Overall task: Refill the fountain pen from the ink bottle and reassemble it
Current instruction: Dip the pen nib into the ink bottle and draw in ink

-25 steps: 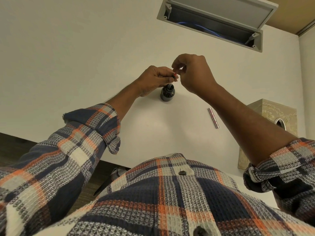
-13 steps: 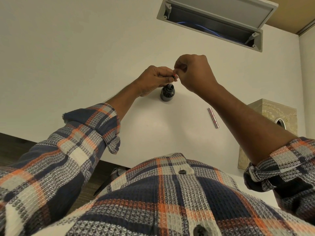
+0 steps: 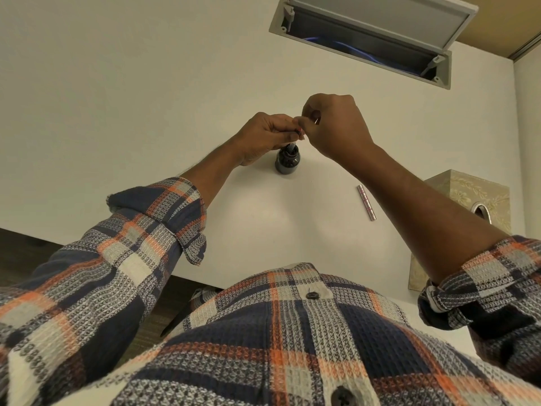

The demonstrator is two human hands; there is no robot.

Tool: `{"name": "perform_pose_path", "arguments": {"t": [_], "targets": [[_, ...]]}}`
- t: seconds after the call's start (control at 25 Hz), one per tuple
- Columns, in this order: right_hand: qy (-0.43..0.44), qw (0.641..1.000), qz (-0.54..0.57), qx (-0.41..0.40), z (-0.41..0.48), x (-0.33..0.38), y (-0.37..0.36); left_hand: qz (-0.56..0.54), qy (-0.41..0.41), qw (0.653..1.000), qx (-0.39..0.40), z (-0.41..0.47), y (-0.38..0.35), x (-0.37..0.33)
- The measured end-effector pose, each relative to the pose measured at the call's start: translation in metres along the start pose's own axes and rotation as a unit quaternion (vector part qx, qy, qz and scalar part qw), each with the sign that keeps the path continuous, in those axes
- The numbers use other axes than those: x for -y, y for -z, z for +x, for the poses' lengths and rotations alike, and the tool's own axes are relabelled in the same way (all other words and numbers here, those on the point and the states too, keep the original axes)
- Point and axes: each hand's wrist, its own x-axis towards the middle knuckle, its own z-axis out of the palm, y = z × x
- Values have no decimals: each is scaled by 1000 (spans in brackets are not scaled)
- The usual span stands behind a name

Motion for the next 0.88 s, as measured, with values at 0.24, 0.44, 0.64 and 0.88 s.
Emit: {"name": "perform_pose_path", "arguments": {"t": [0.24,0.44,0.64,0.88], "targets": [[2,1000,-7,7,-1,1,1,0,1,1000,2,0,-2,0],[-5,1000,-31,-1,0,0,-1,-3,1,1000,1,0,-2,0],[-1,1000,-23,0,-1,-1,-2,-9,-3,1000,6,0,-1,0],[-12,1000,-13,13,-2,0,-1,1,-2,1000,4,-1,-2,-1]]}}
